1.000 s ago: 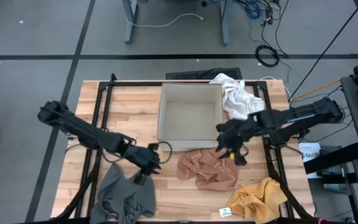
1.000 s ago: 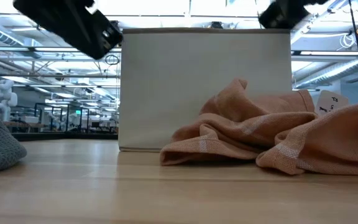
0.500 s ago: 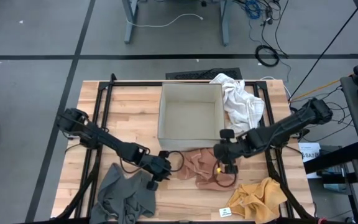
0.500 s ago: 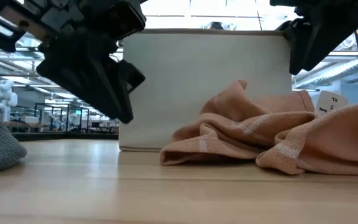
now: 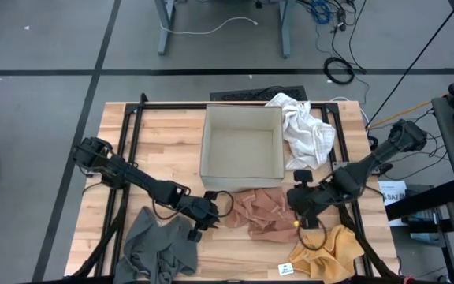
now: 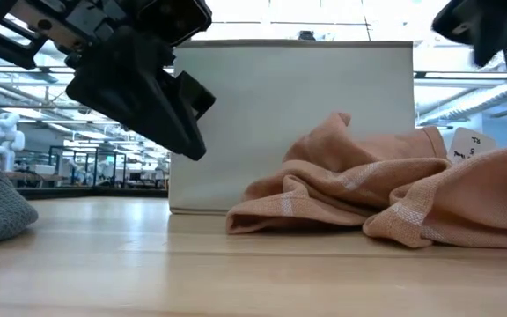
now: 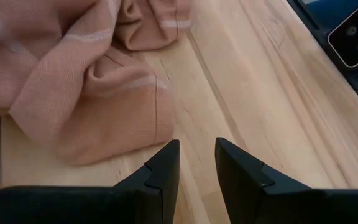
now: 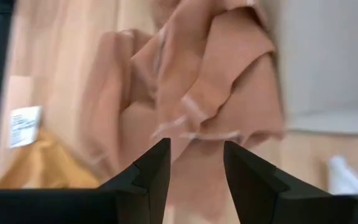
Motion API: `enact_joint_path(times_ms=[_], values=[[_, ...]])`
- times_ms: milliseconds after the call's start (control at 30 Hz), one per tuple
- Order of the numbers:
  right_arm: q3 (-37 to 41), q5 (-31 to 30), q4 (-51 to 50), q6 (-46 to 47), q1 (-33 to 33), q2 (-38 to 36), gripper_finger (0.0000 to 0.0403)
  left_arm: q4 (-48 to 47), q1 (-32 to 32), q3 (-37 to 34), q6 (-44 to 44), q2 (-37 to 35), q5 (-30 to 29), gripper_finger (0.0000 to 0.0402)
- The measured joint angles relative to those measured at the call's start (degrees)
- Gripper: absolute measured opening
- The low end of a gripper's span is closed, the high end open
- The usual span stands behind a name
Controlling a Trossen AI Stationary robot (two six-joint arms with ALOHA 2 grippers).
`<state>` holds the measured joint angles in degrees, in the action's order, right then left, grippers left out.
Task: Fold towel
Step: Fold the brown towel
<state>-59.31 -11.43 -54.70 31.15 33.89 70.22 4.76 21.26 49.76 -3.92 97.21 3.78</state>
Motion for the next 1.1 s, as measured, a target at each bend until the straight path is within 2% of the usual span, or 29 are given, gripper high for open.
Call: enact_joint_path(times_ms=[133, 300, 500, 733, 900, 1033, 1100], values=[[-0.02, 1.04, -5.53, 7.29, 3.07, -1.21, 0.0136, 1.03, -0.38, 0.0, -0.02, 0.0, -0.03, 0.0108], [2.92, -1.98, -7.49, 13.29, 6.56, 0.11, 0.0136, 2.97, -0.49, 0.0, 0.48, 0.0, -0.18, 0.0108], [12.74, -6.65, 1.19, 15.91, 7.26, 2.12, 0.0136, 4.69, -0.62, 0.0, 1.51, 0.0, -0.16, 0.0108], [22.3, -13.1, 13.13, 17.29, 5.01, 2.86, 0.0136, 5.24, -0.63, 0.0, 1.55, 0.0, -0.16, 0.0108], [27.34, -12.66, 20.67, 17.14, 2.53, 2.85, 0.0136, 5.3, -0.61, 0.0, 1.51, 0.0, -0.16, 0.0108], [29.19, -6.52, 29.16, 12.63, 1.44, 2.86, 0.013, 5.34, -0.61, 0.0, 1.46, -0.02, -0.16, 0.0108], [29.06, -5.08, 31.41, 11.48, 1.38, 2.82, 0.0112, 5.37, -0.61, 0.0, 1.46, -0.02, -0.16, 0.0108]])
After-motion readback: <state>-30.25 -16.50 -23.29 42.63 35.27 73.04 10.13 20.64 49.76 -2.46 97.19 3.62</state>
